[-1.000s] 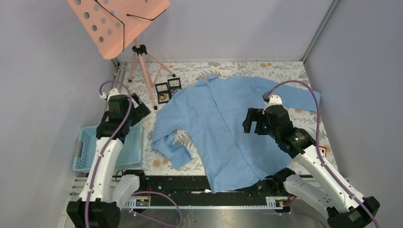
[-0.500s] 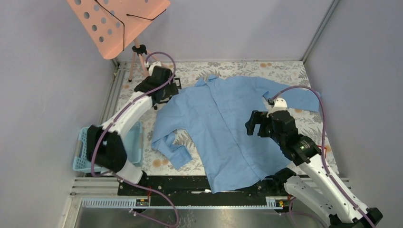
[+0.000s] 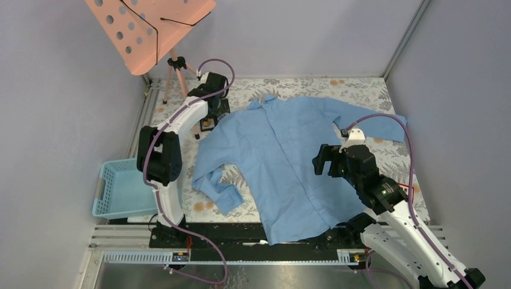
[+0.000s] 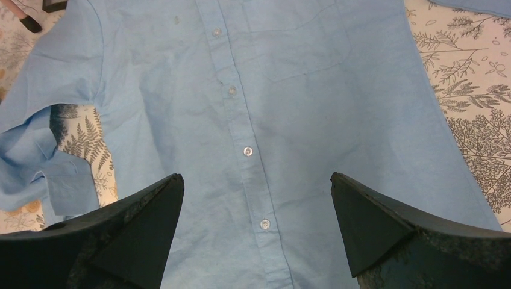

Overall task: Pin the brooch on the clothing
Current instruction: Pick up the brooch from the brooch box.

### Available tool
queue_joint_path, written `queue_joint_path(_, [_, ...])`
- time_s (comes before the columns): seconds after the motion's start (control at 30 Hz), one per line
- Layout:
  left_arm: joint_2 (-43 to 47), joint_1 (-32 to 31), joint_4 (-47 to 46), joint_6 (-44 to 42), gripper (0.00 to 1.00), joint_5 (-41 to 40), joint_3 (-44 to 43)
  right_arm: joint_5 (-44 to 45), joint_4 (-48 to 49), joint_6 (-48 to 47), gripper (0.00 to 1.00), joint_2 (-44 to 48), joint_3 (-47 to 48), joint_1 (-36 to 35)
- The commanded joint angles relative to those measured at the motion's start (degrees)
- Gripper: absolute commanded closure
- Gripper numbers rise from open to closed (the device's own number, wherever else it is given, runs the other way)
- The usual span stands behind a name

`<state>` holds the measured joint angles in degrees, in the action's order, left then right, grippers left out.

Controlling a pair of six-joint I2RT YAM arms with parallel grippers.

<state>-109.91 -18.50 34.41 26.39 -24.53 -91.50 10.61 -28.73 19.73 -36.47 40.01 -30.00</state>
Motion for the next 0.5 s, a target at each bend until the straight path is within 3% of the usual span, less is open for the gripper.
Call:
queue_joint_path(0.0, [-2.64, 3.23, 0.73, -1.54, 0.29, 0.42, -3.25, 0.03, 2.87, -0.4, 0.01, 0.01, -0.39, -0.34])
queue_joint_path(0.47, [-9.29, 5.68, 0.1, -4.85, 0.33, 5.21, -7.21, -1.15, 1.79, 0.86, 0.0, 1.75, -0.46, -0.29])
